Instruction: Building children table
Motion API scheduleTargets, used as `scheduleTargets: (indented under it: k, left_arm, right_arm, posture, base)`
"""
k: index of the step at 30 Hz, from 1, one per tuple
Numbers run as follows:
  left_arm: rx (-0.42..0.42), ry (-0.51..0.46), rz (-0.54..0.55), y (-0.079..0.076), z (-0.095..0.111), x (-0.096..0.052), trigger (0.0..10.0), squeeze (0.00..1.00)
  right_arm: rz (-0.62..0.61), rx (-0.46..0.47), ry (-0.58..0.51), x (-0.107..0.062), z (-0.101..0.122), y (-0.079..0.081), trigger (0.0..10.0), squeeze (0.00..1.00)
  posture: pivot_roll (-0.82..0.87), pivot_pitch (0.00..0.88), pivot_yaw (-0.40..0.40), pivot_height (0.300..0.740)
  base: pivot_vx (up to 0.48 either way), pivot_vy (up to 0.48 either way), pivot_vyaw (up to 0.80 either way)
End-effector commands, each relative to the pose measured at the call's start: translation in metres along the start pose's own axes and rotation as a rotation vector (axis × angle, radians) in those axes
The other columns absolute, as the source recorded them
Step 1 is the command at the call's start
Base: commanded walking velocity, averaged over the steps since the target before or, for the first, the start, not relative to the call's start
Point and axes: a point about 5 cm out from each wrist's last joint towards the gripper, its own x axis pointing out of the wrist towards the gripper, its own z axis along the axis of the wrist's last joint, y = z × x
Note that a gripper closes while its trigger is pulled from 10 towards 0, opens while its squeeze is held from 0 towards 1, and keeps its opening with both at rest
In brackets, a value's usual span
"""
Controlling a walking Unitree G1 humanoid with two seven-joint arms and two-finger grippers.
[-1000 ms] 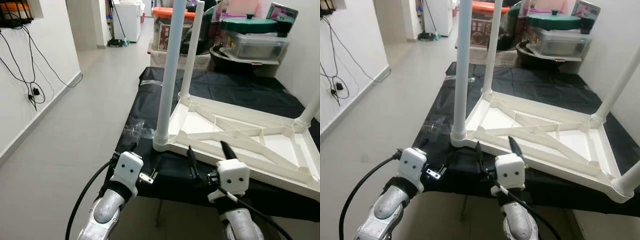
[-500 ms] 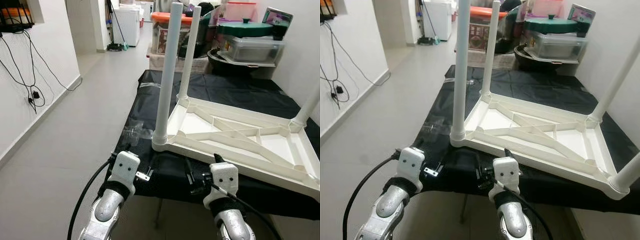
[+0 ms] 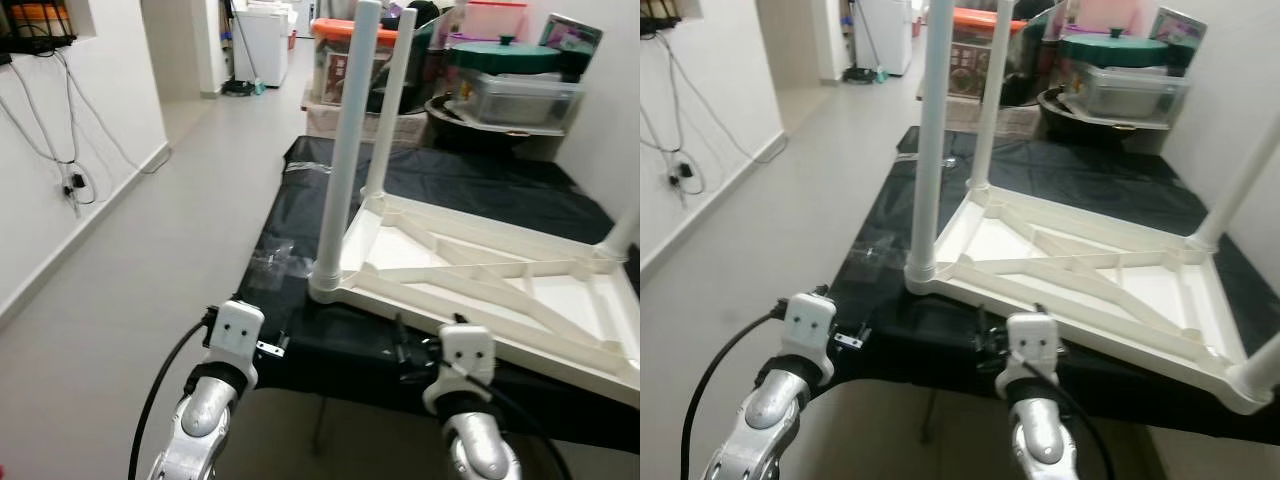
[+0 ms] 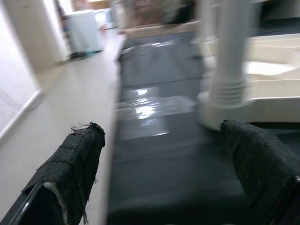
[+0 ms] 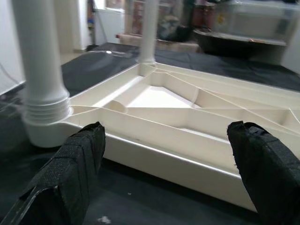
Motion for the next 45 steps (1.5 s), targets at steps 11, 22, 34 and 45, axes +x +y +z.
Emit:
scheduleTargets:
  k: [11, 22, 34, 45]
  left_arm:
    - [-0.046, 0.046, -0.151, -0.027, -0.008, -0.005, 10.0, 0.0]
    - [-0.048, 0.058, -0.156, -0.029, -0.008, -0.003, 10.0, 0.0]
    - [-0.044, 0.056, -0.161, -0.03, -0.007, -0.002, 10.0, 0.0]
    - [-0.019, -0.01, -0.04, -0.01, 0.006, 0.005, 10.0, 0.0]
  right_arm:
    - [0.079, 0.09, 0.059, -0.01, -0.011, 0.017, 10.0, 0.0]
    - [0.08, 0.079, 0.071, -0.01, -0.013, 0.018, 10.0, 0.0]
    - [0.085, 0.066, 0.075, -0.008, -0.013, 0.019, 10.0, 0.0]
    - [0.066, 0.047, 0.016, -0.006, -0.004, 0.015, 10.0, 0.0]
  posture:
    - [0.07, 0.0, -0.08, 0.74]
    - [0.07, 0.0, -0.076, 0.74]
    - [0.07, 0.0, -0.078, 0.74]
    - [0.07, 0.0, -0.082, 0.74]
  base:
    - [-0.075, 0.0, 0.0]
    - [-0.075, 0.0, 0.0]
    - [0.0, 0.0, 0.0]
    - [0.0, 0.0, 0.0]
